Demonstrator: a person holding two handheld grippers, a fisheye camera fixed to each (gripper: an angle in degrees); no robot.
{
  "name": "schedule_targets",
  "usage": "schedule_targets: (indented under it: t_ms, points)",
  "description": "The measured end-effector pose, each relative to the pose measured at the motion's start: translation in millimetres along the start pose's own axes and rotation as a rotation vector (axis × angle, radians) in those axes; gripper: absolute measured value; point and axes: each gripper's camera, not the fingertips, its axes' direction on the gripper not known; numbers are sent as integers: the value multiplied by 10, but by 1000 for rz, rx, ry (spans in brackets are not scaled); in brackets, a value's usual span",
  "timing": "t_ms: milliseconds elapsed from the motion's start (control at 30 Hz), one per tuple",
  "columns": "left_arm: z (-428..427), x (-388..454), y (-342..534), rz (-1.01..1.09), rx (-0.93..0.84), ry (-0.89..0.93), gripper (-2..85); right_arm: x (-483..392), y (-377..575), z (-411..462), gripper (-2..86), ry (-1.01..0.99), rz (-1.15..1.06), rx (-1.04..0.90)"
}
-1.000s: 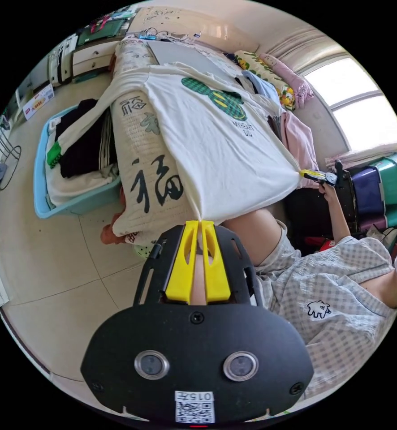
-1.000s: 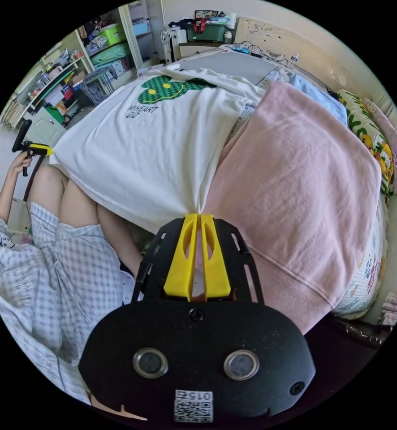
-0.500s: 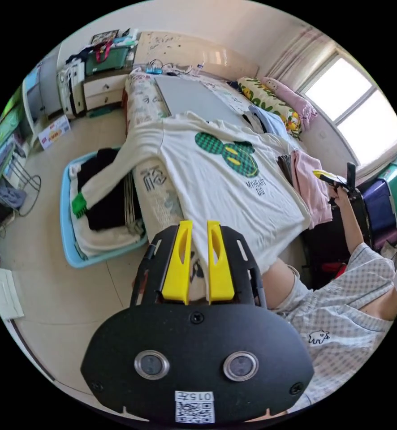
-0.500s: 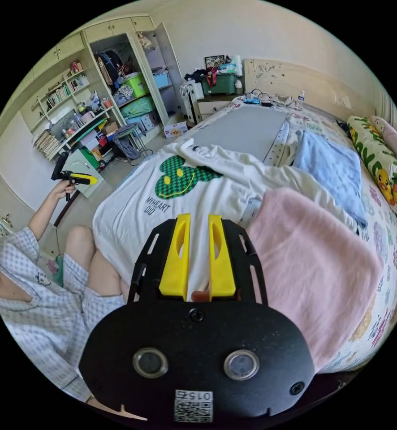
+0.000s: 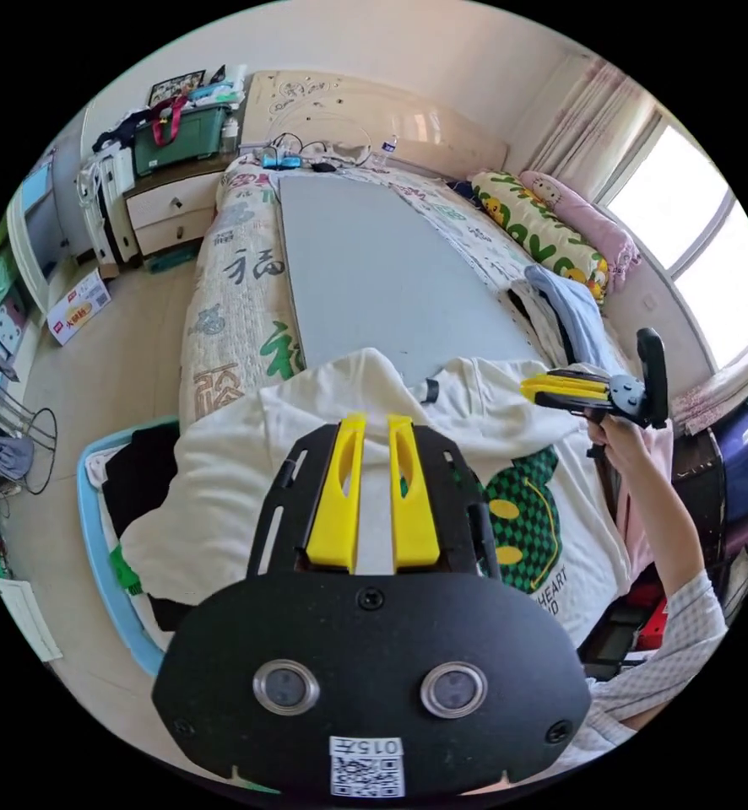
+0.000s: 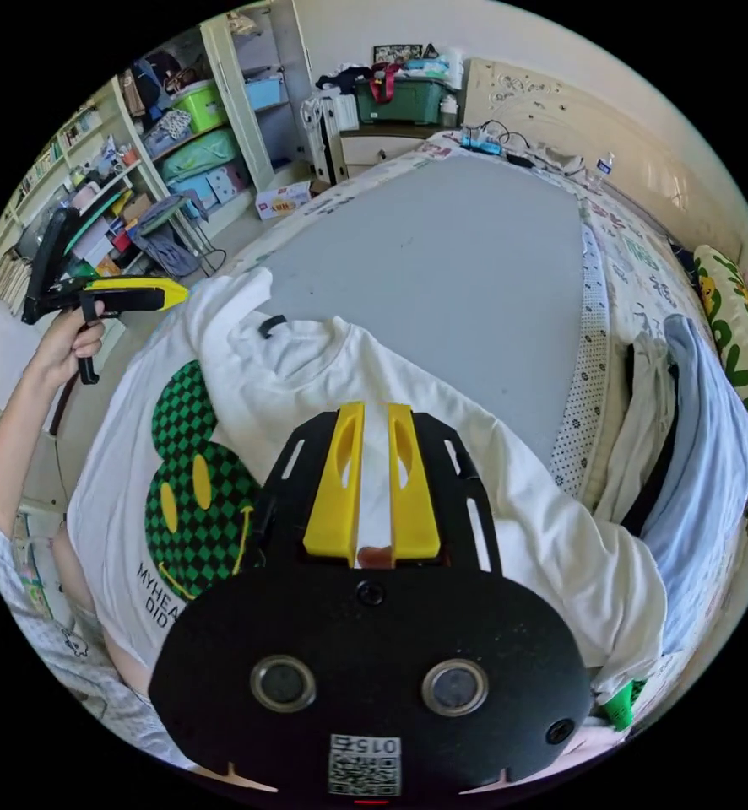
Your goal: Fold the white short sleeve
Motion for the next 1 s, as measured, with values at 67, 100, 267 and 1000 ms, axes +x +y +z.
schedule_targets:
  t_ms: [67, 100, 267, 1000]
  points:
    - [277, -66, -149, 11, -50, -39, 34, 57, -112, 247, 9, 100, -3, -19]
    - [330, -85, -175, 15, -55, -44, 29, 55, -127, 269, 3, 117, -14, -6]
    - [626, -268, -373, -19, -34, -91, 2, 104, -347, 623, -5, 448, -19, -31]
    - [-1080, -943, 1680, -167, 153, 117, 67, 1257, 1615, -614, 98, -183, 129, 30]
